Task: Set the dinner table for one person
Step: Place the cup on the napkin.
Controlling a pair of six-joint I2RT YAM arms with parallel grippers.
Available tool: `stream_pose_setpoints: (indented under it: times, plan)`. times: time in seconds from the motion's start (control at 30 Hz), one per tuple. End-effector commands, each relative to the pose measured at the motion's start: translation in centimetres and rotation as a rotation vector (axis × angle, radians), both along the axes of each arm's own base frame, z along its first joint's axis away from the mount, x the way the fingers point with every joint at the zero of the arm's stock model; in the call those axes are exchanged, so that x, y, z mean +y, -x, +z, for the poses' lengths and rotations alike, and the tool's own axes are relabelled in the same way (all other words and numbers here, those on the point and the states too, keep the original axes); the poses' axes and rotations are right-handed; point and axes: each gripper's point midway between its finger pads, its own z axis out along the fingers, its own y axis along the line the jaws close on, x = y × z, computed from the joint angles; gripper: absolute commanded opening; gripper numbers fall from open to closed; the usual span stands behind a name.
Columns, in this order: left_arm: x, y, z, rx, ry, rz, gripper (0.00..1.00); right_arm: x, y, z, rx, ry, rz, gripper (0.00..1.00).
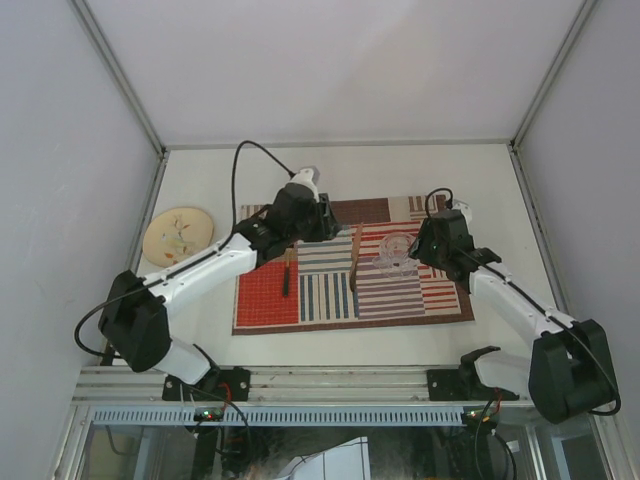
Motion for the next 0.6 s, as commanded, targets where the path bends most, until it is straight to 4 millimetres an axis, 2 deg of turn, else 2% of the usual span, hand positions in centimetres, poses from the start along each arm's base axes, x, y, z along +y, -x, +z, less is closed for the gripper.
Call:
stream_pose_setpoints:
  times: [0.0, 0.13, 0.3, 0.5, 0.57]
  plan:
    - [5.1, -1.3, -2.3, 0.001, -0.047, 0.129, 0.45, 0.4, -1.0, -0.2, -0.033, -0.017, -0.006, 0.50]
    - [9.0, -1.8, -4.3, 0.034, -0.058, 0.231, 0.45, 0.7, -1.3, -1.0, -0.021, -0.021, -0.001, 0.50]
    - [14.5, -2.6, -5.4, 0.041, -0.055, 0.376, 0.45, 1.0, -1.8, -1.2, -0.032, -0.031, 0.001, 0.47]
    - [18.2, -2.1, -4.7, 0.001, -0.069, 0.476, 0.45, 1.3, -2.4, -1.0, -0.047, -0.036, 0.013, 0.22]
    - [19.2, -1.9, -4.9, 0.007, -0.081, 0.495, 0.46, 1.3, -2.5, -1.0, -0.047, -0.037, 0.016, 0.17]
